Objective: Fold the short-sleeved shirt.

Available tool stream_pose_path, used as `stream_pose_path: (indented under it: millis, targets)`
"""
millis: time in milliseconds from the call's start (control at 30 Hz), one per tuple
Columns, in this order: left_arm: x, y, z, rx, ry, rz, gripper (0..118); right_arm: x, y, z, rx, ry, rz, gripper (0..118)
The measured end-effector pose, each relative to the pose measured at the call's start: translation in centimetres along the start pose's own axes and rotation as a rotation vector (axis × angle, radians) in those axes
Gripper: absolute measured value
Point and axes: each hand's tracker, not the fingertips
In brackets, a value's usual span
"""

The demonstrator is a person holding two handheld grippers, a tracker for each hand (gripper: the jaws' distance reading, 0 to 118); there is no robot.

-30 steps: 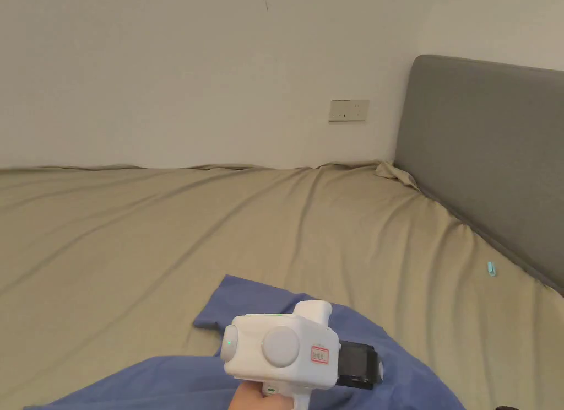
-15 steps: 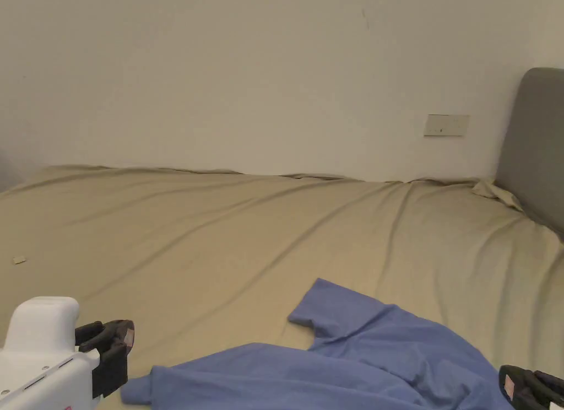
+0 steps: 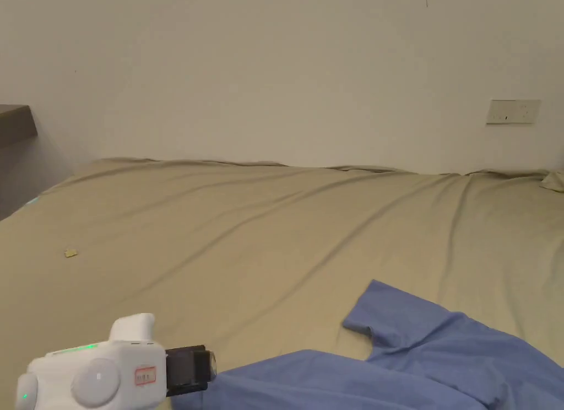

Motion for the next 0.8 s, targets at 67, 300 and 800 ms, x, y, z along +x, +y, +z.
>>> stream_pose_path:
  millis: [67, 300, 800]
  targets:
    - [-0.5, 0.7, -4.7, -0.075, 0.039, 0.105, 118, 0.0, -0.1, 0.0, -0.015, -0.012, 0.007, 3]
    - [-0.5, 1.5, -12.5, -0.249, 0.015, 0.276, 118, 1.0, -0.7, -1.7, -0.063, -0.026, 0.033, 3]
    - [4.0, 1.0, -8.0, -0.062, -0.202, 0.167, 11, 7.0, 0.3, -7.4, -0.271, -0.070, -0.104, 5]
